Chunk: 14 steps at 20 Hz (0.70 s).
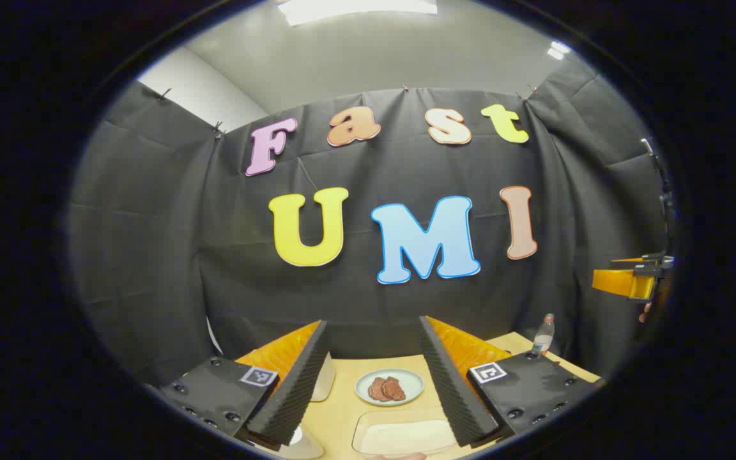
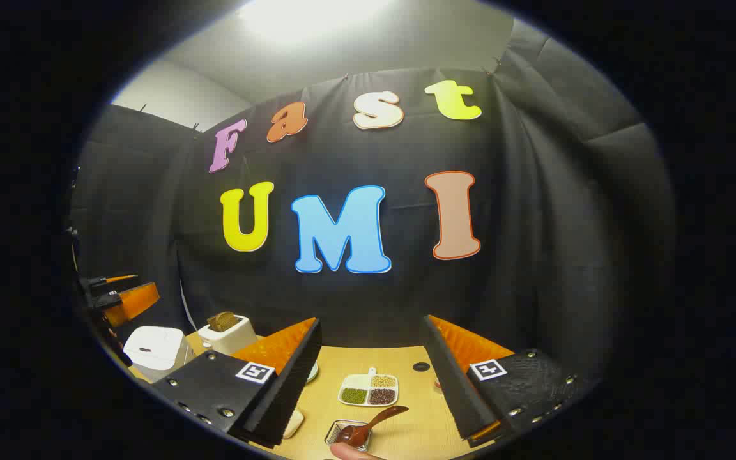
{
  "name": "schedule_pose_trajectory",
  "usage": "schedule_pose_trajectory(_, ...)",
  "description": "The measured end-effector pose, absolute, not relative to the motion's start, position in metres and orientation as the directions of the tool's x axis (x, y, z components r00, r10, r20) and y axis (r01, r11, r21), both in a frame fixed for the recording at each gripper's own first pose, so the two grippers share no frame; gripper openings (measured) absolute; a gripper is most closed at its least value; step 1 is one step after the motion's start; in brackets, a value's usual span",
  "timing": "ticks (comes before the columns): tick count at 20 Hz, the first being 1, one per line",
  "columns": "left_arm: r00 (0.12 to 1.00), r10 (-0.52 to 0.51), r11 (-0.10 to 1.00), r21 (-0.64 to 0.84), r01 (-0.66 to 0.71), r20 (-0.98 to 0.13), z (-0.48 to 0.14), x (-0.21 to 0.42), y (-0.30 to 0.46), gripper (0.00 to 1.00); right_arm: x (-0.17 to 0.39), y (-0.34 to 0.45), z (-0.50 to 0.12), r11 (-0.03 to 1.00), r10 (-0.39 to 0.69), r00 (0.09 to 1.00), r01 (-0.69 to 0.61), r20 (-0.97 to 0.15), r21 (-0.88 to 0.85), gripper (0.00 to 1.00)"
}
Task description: Close the left gripper, press the button to open the rice cooker; take a wooden spoon from the chopstick holder with the right hand, scoop a spoonful of rice and pour it into the rice cooker, then put the wooden spoon back into the chopstick holder.
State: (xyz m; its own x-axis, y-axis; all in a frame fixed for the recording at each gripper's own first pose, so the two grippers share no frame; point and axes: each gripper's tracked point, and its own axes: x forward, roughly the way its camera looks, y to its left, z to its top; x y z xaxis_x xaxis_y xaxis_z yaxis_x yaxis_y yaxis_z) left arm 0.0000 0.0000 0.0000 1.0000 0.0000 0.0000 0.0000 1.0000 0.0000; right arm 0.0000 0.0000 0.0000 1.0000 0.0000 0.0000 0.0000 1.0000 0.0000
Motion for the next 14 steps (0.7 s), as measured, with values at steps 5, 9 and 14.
schedule_pose_trajectory(5,1.000,-0.011,0.999,-0.033,0.010,-0.012,-0.003,-0.001,0.008,0.88,0.003,0.007,-0.001,1.000,-0.004,1.000,0.004,-0.009,0.015,0.95)
schedule_pose_trajectory(9,0.999,-0.026,0.998,-0.060,0.025,-0.029,-0.010,0.002,0.010,0.94,0.002,0.016,-0.004,1.000,0.010,1.000,-0.010,-0.021,-0.001,0.95)
schedule_pose_trajectory(14,0.999,-0.033,0.997,-0.070,0.031,-0.039,-0.016,0.002,0.017,0.94,0.000,0.024,-0.007,0.999,0.032,0.999,-0.032,-0.014,-0.013,0.96)
